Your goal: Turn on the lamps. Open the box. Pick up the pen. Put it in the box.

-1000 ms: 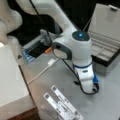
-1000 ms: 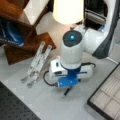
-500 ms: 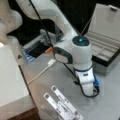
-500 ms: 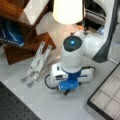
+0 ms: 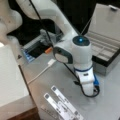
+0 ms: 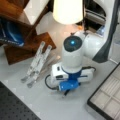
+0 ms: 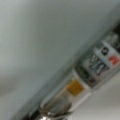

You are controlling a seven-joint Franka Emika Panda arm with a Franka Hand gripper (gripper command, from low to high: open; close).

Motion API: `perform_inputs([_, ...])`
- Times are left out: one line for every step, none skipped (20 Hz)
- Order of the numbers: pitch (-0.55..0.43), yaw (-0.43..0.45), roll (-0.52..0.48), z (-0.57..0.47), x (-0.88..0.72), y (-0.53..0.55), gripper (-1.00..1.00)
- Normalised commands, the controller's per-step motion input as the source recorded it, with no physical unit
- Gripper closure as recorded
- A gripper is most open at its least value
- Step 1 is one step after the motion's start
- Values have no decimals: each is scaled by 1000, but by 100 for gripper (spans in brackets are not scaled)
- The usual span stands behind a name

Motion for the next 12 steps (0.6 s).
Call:
perform_inputs([-36, -89, 41, -98, 134, 5, 100])
perform_inputs([-35, -91, 45, -102, 138, -4, 100])
perform_inputs([-34, -93, 47, -102, 141, -9, 100])
perform_inputs([-31, -97, 47, -102, 142, -8, 100])
perform_inputs([-29, -99, 50, -103, 144, -15, 100])
perform_inputs([-29, -100, 50, -103, 145, -22, 100])
perform_inputs([-29, -101, 54, -104, 148, -33, 100])
perform_inputs([-31, -101, 55, -103, 153, -42, 100])
perform_inputs([-31, -103, 54, -102, 156, -50, 100])
perform_inputs([-28, -101, 54, -97, 159, -57, 100])
perform_inputs([-27, -101, 53, -88, 159, -64, 100])
perform_inputs([-26, -102, 53, -83, 158, -65, 100])
